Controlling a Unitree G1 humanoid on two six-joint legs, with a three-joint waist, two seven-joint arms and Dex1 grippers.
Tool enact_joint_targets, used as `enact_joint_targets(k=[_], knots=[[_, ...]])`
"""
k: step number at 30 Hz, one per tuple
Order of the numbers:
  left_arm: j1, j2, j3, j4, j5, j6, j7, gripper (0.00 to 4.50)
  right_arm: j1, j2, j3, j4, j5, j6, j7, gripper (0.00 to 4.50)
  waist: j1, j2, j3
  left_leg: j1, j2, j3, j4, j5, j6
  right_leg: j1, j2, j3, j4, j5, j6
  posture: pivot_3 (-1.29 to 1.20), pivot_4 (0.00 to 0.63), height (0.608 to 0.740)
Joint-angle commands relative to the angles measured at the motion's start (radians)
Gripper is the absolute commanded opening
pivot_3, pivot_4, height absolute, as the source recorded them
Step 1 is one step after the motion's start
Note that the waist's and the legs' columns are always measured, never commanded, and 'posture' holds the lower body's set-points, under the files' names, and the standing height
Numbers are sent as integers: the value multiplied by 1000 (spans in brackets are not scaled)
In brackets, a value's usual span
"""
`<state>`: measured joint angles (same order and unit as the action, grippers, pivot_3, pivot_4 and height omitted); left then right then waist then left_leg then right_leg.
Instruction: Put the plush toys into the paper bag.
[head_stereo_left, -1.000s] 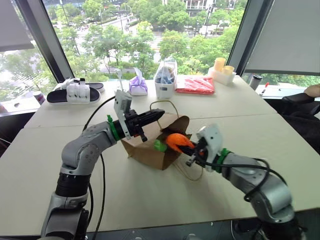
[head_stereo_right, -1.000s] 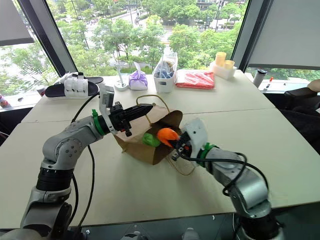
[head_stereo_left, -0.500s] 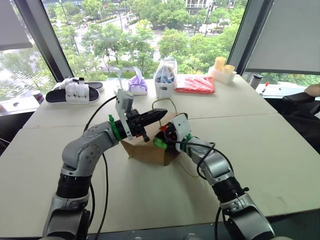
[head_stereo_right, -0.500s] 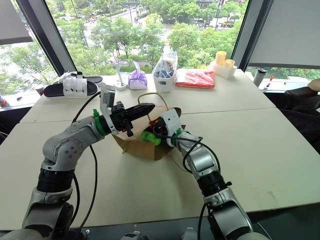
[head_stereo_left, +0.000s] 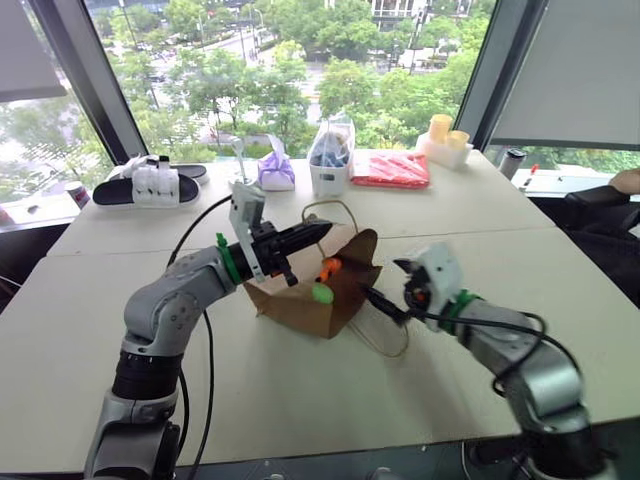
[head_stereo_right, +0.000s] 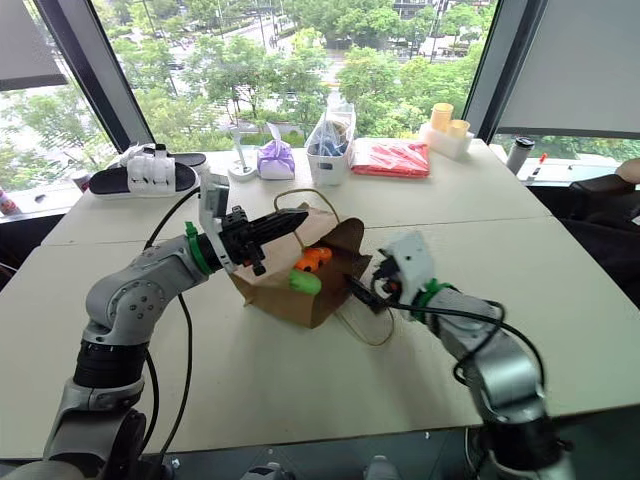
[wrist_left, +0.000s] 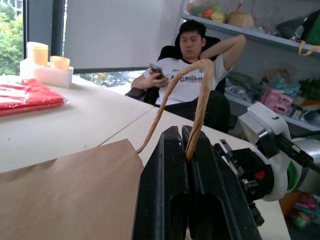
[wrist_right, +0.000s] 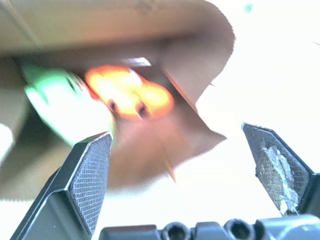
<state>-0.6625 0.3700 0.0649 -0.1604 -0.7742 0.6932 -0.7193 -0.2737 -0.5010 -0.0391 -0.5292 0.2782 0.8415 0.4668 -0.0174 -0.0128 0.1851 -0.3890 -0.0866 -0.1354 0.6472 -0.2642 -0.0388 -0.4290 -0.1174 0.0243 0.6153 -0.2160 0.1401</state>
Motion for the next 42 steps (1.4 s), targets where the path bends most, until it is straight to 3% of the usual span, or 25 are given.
enact_joint_targets(k=[1,9,10,12,19,24,28,34,42], knots=[[-12,-2,11,-19,2,-25,-10,0,54,-17,40,39,-40,-63,-1,4478,1,0,0,0,0,0,0,0,0,0,0,0,1,0,0,0,150,740],[-18,-8,2,-10,21,-36,-14,0,30,13,94,271,-115,-208,-15,4478,4,0,0,0,0,1,1,0,0,0,0,0,0,0,0,0,150,740],[-16,-8,2,-14,22,-36,-13,0,14,20,98,302,-120,-218,-16,4244,4,0,0,0,0,1,1,0,0,0,0,0,0,0,0,0,150,740],[-12,-10,3,-20,22,-34,-11,0,-22,34,103,360,-129,-234,-19,3641,4,0,0,0,0,1,1,1,-1,0,0,0,0,0,0,0,150,740],[-15,-16,8,-24,28,-40,2,0,-89,50,88,419,-116,-249,4,22,7,0,0,0,0,0,1,1,-2,0,0,0,0,0,0,0,150,740],[-42,-10,30,3,38,-60,21,0,-161,16,8,271,-20,-144,45,22,5,0,0,0,0,0,1,1,-2,0,0,0,0,0,0,0,150,740],[-95,-14,63,73,58,-89,60,0,-304,-13,-50,192,72,-50,72,22,3,0,0,-1,0,0,1,1,-1,0,0,0,0,0,0,0,150,740],[-120,-38,80,129,81,-121,99,0,-440,-67,-59,230,114,-26,121,22,7,0,0,-1,-1,-1,1,1,-2,0,-1,-1,-1,0,0,0,150,740],[-73,-88,57,131,115,-116,145,0,-449,-95,-27,317,81,-72,161,22,3,0,0,-2,-1,0,1,2,-3,0,-1,-1,-1,0,0,0,150,740]])
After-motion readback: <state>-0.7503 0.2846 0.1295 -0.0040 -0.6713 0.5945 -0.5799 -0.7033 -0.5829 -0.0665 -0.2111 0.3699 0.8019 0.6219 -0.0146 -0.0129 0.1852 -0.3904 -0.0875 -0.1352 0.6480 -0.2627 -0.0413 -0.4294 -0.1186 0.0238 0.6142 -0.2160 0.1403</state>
